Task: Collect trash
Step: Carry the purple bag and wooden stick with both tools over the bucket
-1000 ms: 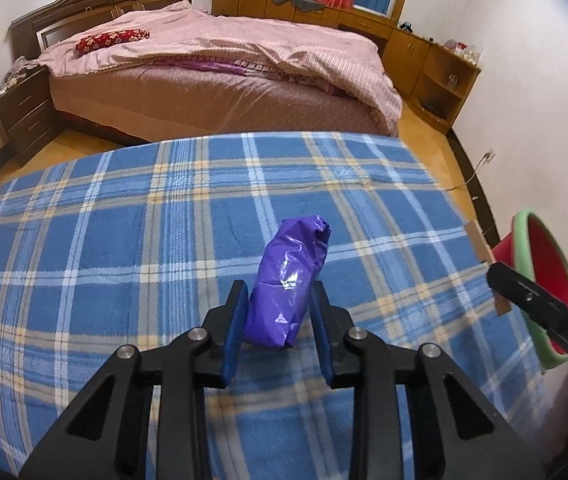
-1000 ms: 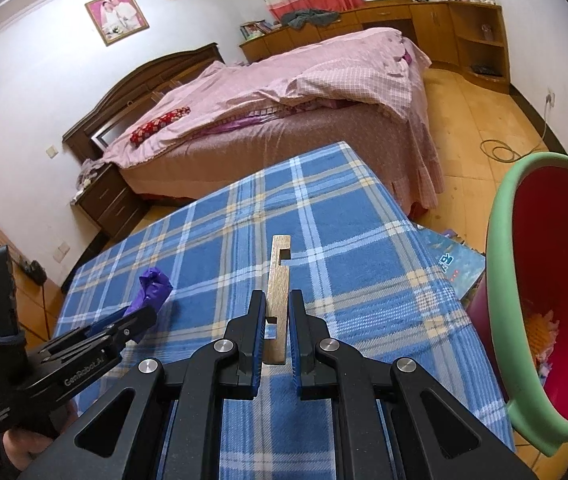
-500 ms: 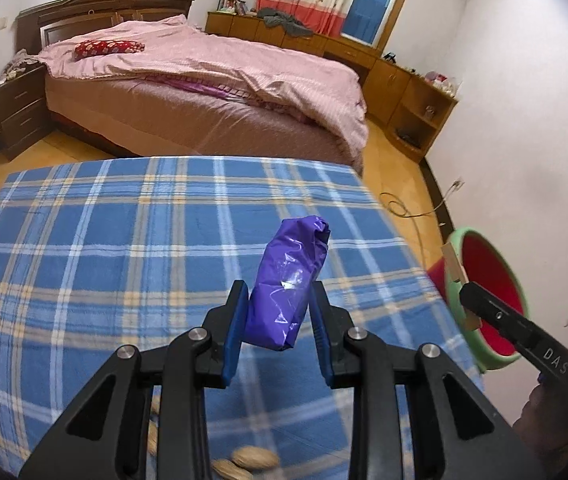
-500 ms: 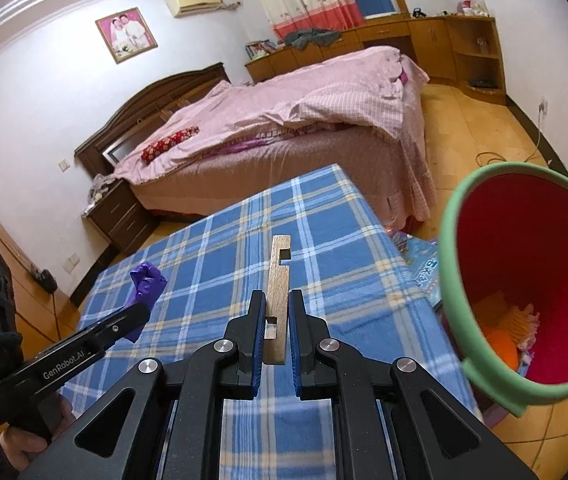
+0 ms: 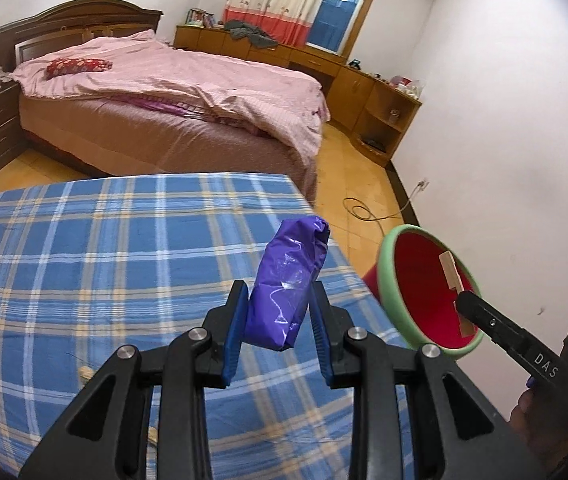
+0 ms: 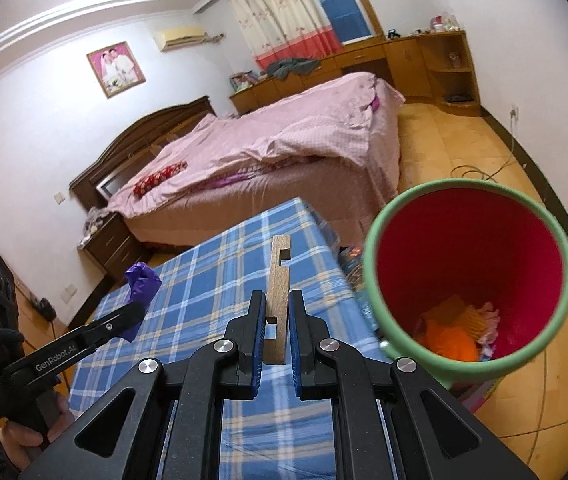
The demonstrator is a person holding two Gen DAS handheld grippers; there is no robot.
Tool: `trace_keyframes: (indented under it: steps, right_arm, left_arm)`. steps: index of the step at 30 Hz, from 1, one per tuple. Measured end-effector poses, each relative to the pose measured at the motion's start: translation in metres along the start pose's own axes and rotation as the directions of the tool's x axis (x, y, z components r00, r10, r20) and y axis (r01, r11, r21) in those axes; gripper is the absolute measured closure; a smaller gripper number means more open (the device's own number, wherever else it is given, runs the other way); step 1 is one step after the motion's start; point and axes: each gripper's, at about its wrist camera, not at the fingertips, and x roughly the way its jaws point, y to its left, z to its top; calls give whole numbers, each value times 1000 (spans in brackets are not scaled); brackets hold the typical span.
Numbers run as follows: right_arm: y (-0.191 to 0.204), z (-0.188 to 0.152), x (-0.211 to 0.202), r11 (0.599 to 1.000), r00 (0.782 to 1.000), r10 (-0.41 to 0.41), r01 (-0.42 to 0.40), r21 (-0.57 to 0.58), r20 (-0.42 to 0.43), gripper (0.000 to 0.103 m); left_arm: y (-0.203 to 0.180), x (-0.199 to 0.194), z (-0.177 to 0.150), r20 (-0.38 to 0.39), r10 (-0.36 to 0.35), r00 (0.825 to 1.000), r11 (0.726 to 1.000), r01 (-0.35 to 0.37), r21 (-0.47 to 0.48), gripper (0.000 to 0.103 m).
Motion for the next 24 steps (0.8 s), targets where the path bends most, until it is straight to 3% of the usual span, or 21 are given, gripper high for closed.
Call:
trace_keyframes:
  steps: [9,24]
  right_arm:
    - [-31,-1,-22,998,999,-39,38,44,36,92]
    - [-83,4,-35,987,990,-127,120,111,55,92]
  left_arm:
    - [-35,10,0,-14,-37,999,999,38,39,72]
    - [-103,62,3,-91,-101,991,983,113,147,72]
